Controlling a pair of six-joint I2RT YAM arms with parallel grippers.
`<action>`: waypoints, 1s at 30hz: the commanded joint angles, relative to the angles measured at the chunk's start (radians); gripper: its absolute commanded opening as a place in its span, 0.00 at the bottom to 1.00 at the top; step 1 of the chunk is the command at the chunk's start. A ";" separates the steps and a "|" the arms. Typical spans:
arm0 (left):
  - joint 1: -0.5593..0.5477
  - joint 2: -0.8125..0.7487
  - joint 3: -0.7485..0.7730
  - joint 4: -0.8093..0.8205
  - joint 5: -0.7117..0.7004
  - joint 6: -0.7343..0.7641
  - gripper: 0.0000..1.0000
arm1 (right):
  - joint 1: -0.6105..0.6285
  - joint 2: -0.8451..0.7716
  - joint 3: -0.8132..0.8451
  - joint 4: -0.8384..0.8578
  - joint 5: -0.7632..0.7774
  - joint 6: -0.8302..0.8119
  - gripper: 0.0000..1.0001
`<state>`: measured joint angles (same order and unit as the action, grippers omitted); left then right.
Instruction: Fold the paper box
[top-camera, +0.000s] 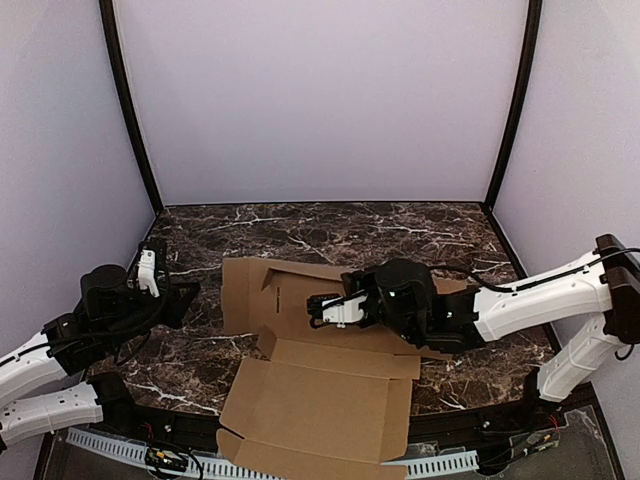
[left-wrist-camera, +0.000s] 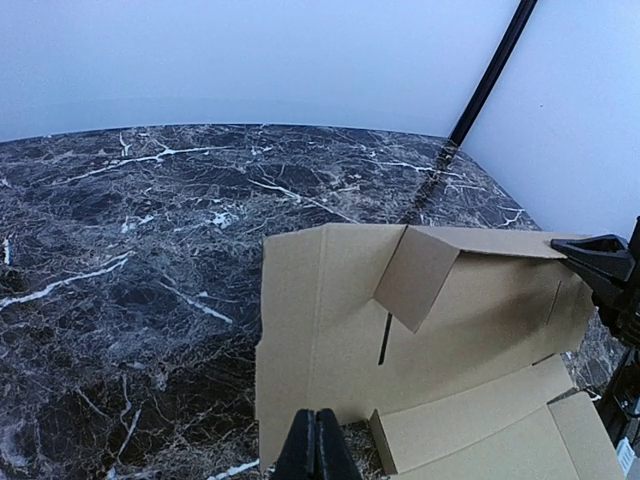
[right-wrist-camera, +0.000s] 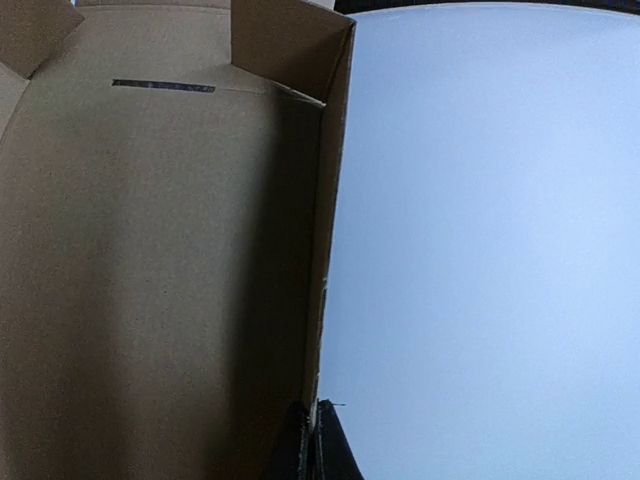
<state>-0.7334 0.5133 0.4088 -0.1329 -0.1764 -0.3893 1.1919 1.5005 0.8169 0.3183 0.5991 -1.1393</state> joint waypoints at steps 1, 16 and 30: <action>-0.004 -0.004 0.020 -0.015 -0.008 0.014 0.01 | 0.009 0.021 -0.038 0.320 0.064 -0.272 0.00; -0.004 -0.022 0.007 -0.027 -0.040 0.018 0.01 | 0.018 0.170 -0.161 0.804 0.077 -0.517 0.00; -0.004 0.087 -0.032 0.096 -0.082 0.059 0.01 | 0.023 0.279 -0.218 0.878 0.080 -0.484 0.00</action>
<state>-0.7334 0.5514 0.4080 -0.1123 -0.2268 -0.3614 1.2037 1.7447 0.6353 1.1595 0.6712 -1.6230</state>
